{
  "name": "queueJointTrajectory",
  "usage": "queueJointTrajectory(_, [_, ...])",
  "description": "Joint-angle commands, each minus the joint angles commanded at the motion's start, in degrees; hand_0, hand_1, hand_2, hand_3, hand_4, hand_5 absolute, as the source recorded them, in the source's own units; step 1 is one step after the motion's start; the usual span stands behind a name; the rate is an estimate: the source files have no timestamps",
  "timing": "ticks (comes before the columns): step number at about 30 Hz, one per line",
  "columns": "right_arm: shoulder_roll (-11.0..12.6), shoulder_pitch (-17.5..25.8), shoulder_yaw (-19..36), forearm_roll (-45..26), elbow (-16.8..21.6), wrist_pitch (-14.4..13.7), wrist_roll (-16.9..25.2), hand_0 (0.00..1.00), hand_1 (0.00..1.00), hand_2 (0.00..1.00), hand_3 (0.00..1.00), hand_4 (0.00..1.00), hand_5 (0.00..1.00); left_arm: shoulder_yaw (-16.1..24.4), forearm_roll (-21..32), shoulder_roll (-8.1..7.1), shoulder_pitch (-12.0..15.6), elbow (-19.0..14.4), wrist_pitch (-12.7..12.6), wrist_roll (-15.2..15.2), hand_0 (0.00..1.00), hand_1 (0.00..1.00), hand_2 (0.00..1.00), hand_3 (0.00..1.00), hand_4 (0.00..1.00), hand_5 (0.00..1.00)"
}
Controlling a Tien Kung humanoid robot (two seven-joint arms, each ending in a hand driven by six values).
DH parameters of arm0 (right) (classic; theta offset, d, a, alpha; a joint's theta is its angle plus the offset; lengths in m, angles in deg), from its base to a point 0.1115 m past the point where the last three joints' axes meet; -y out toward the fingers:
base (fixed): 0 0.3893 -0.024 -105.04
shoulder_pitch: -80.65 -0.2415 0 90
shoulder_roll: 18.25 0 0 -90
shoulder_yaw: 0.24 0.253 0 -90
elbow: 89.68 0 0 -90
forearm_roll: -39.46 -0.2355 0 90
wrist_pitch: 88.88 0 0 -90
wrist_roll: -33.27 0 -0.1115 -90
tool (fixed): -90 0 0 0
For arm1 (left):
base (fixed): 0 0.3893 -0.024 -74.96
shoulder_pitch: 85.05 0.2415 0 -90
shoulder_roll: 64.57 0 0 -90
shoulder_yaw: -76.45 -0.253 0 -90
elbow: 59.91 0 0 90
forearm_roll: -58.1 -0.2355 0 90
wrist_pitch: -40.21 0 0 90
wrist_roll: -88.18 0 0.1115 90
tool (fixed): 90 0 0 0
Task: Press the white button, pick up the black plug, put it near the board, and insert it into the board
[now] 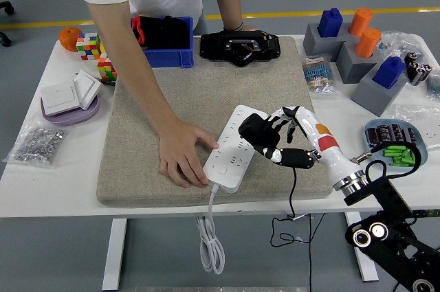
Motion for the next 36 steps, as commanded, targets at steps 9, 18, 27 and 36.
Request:
queueJointTrajectory(9, [0.1, -1.2, 5.3, 1.2, -0.9, -0.2, 0.4, 0.216, 0.2, 0.232, 0.416, 0.685, 0.002, -0.2, 0.0, 0.0, -0.1, 0.0, 0.0, -0.1, 0.705, 0.666, 0.587, 0.676, 0.665, 0.259])
queueJointTrajectory(18, [0.3, -1.9, 10.9, 5.3, -7.4, -1.3, 0.0, 0.215, 0.2, 0.231, 0.416, 0.684, 0.002, 0.1, -0.3, 0.02, 0.0, 0.0, 0.0, 0.0, 0.704, 0.665, 0.587, 0.676, 0.665, 0.258])
queueJointTrajectory(27, [-0.1, 0.0, 7.3, 5.6, -10.7, -2.3, -1.4, 0.213, 0.198, 0.231, 0.416, 0.685, 0.002, -0.3, 0.1, 0.02, -0.1, 0.0, 0.0, 0.0, 0.705, 0.666, 0.586, 0.676, 0.665, 0.258])
queueJointTrajectory(36, [0.8, 0.4, -0.2, 2.7, -5.5, -2.1, -1.7, 0.213, 0.199, 0.23, 0.418, 0.685, 0.002, -0.4, 0.1, 0.06, -0.1, 0.0, 0.0, -0.1, 0.705, 0.666, 0.586, 0.676, 0.665, 0.258])
